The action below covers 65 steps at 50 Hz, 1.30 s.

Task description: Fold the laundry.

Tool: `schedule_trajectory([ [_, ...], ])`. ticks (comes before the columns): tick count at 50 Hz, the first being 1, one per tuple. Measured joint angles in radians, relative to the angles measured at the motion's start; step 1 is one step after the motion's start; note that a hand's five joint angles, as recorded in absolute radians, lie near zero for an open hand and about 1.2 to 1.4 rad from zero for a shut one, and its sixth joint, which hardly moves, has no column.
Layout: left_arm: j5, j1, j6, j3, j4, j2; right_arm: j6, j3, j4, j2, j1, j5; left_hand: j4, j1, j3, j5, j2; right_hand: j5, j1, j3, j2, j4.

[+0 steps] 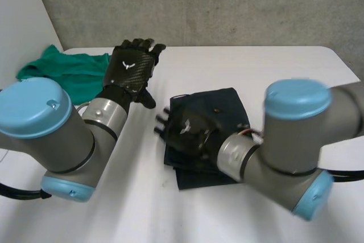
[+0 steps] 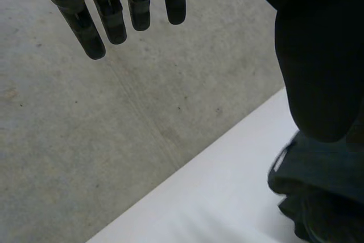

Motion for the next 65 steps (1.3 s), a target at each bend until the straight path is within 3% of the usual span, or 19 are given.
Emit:
schedule_trajectory([
  [4,-0.022,-0.006,-0.035,0.042,-0.005,-0.010,0.329,0.002,-0.001,-0.074,-0.075,0.005,0.000,0.000,0.000,0.000,0.000,-0.001,0.000,0.000,0.000,0.000],
  [5,-0.022,-0.006,-0.035,0.042,-0.005,-0.010,0.329,0.002,-0.001,-0.074,-0.075,0.005,0.000,0.000,0.000,0.000,0.000,-0.001,0.000,0.000,0.000,0.000],
  [8,-0.039,-0.021,-0.091,0.085,-0.021,-0.025,0.634,0.006,0.013,-0.130,-0.165,0.017,0.000,0.000,0.000,0.000,0.000,-0.001,0.000,0.000,0.000,0.000],
  [13,-0.042,-0.065,-0.161,0.143,-0.073,-0.068,0.803,0.009,0.048,-0.151,-0.249,0.043,0.000,0.000,0.000,0.000,0.000,-0.001,0.000,0.000,0.000,0.000],
  [20,-0.043,-0.146,-0.195,0.284,-0.235,-0.243,0.727,-0.036,0.087,-0.048,-0.291,0.116,0.003,0.005,0.002,0.001,0.002,-0.001,0.000,0.000,0.000,0.000],
  [31,-0.078,-0.161,-0.119,0.386,-0.397,-0.432,0.532,-0.139,0.107,0.191,-0.280,0.207,0.003,0.005,0.002,0.003,0.002,-0.001,-0.003,0.000,0.000,0.000],
  [39,-0.097,-0.158,-0.005,0.378,-0.398,-0.448,0.431,-0.143,0.105,0.217,-0.273,0.238,0.003,0.005,0.002,0.002,0.002,-0.003,-0.049,0.000,-0.014,0.000],
  [51,-0.080,-0.156,0.008,0.369,-0.395,-0.344,0.437,-0.076,0.055,0.100,-0.268,0.233,0.001,0.003,0.000,0.000,0.000,-0.003,-0.049,0.000,-0.014,0.000],
  [57,0.003,-0.142,-0.008,0.330,-0.401,-0.162,0.516,0.080,-0.096,-0.092,-0.275,0.278,0.001,0.004,0.000,0.000,0.000,-0.003,-0.049,0.000,-0.014,0.000],
  [65,0.248,-0.074,-0.101,0.293,-0.508,0.055,0.750,0.289,-0.150,-0.246,-0.343,0.349,0.003,0.005,0.000,0.000,0.001,-0.003,-0.049,0.000,-0.014,0.000],
])
